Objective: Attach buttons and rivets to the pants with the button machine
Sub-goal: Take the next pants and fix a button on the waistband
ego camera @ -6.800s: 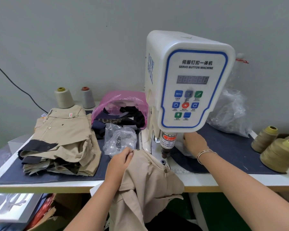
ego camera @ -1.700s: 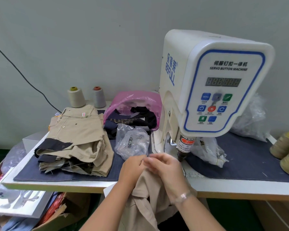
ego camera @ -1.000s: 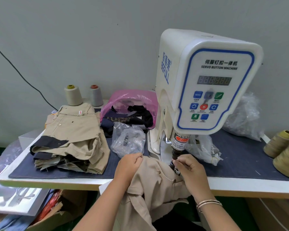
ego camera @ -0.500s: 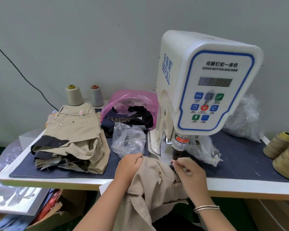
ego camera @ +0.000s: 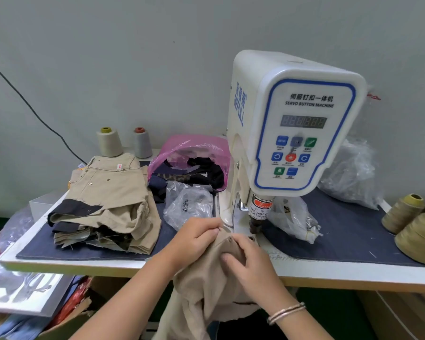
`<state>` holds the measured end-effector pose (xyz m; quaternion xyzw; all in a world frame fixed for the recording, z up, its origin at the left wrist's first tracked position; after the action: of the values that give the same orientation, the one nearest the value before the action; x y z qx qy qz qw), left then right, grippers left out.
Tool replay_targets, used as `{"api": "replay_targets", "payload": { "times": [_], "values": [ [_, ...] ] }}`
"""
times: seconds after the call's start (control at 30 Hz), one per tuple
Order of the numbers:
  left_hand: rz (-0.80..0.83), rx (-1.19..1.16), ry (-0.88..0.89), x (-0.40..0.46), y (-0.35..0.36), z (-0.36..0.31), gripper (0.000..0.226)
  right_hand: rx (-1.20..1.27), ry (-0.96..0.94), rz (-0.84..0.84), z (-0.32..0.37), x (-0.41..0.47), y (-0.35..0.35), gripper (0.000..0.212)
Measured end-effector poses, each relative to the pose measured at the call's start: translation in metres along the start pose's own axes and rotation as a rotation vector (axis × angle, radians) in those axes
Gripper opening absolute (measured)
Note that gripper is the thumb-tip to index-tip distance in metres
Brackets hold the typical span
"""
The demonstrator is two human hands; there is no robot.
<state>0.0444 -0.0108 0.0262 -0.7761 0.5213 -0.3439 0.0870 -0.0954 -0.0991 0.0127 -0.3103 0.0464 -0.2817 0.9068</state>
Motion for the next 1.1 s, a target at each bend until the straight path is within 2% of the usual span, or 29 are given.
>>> {"api": "replay_targets", "payload": {
  "times": [0.07, 0.13, 0.2, 0.23, 0.3, 0.37, 0.43, 0.5, 0.6, 0.7, 0.77, 0.83, 0.9, 0.93, 1.0, 1.1],
  "values": [
    [0.04, -0.114, -0.053, -0.004, -0.006, -0.002, 0.015, 0.171, 0.03, -0.028, 0.005, 0.0, -0.004, 0.01],
    [-0.078, -0.249, -0.149, -0.011, -0.022, 0.002, 0.015, 0.307, 0.064, 0.004, 0.005, -0.004, -0.009, 0.017],
    [-0.266, -0.189, -0.212, -0.016, -0.044, 0.009, 0.015, 0.377, 0.087, -0.002, 0.003, -0.007, -0.016, 0.028],
    [-0.303, -0.149, -0.243, -0.016, -0.053, 0.012, 0.016, 0.407, 0.1, -0.025, 0.002, -0.008, -0.019, 0.031],
    [-0.204, -0.184, -0.292, -0.018, -0.061, 0.012, 0.023, 0.471, 0.112, -0.085, 0.004, -0.006, -0.022, 0.032],
    [-0.05, -0.254, -0.295, -0.023, -0.057, 0.008, 0.043, 0.536, 0.106, -0.133, 0.012, -0.001, -0.02, 0.031],
    [-0.023, -0.277, -0.24, -0.034, -0.056, 0.007, 0.055, 0.601, 0.104, -0.155, 0.023, 0.003, -0.015, 0.028],
    [0.031, -0.342, -0.28, -0.047, -0.061, 0.007, 0.066, 0.656, 0.105, -0.18, 0.03, 0.004, -0.01, 0.025],
    [0.241, -0.296, -0.392, -0.074, -0.06, 0.003, 0.063, 0.723, 0.126, -0.238, 0.037, 0.004, -0.003, 0.024],
    [0.284, -0.236, -0.392, -0.093, -0.043, -0.007, 0.063, 0.719, 0.119, -0.243, 0.05, 0.007, 0.012, 0.023],
    [0.127, -0.204, -0.348, -0.09, -0.034, -0.013, 0.051, 0.727, 0.102, -0.187, 0.06, 0.012, 0.024, 0.018],
    [-0.238, -0.104, -0.34, -0.081, -0.041, -0.007, 0.027, 0.747, 0.091, -0.097, 0.069, 0.021, 0.037, 0.011],
    [-0.591, 0.022, -0.407, -0.076, -0.056, 0.01, 0.021, 0.593, 0.06, -0.054, 0.074, 0.035, 0.049, 0.009],
    [-0.693, 0.121, -0.447, -0.075, -0.064, 0.021, 0.018, 0.496, 0.051, -0.044, 0.075, 0.045, 0.054, 0.011],
    [-0.767, 0.281, -0.558, -0.074, -0.072, 0.043, 0.013, 0.357, 0.044, -0.06, 0.075, 0.068, 0.061, 0.016],
    [-0.715, 0.488, -0.659, -0.073, -0.059, 0.06, 0.016, 0.199, 0.021, -0.157, 0.072, 0.113, 0.064, 0.017]
  ]
}}
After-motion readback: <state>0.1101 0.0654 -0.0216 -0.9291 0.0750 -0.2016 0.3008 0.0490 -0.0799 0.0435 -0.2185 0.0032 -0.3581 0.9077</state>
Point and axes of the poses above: each hand's wrist, its own x-axis towards the middle knuckle, its own y-axis out of the palm, z = x × y, the point moved 2 cm from there along x, towards the middle knuckle, and after that the axes turned 8 degrees about y, right-handed, at the moved point
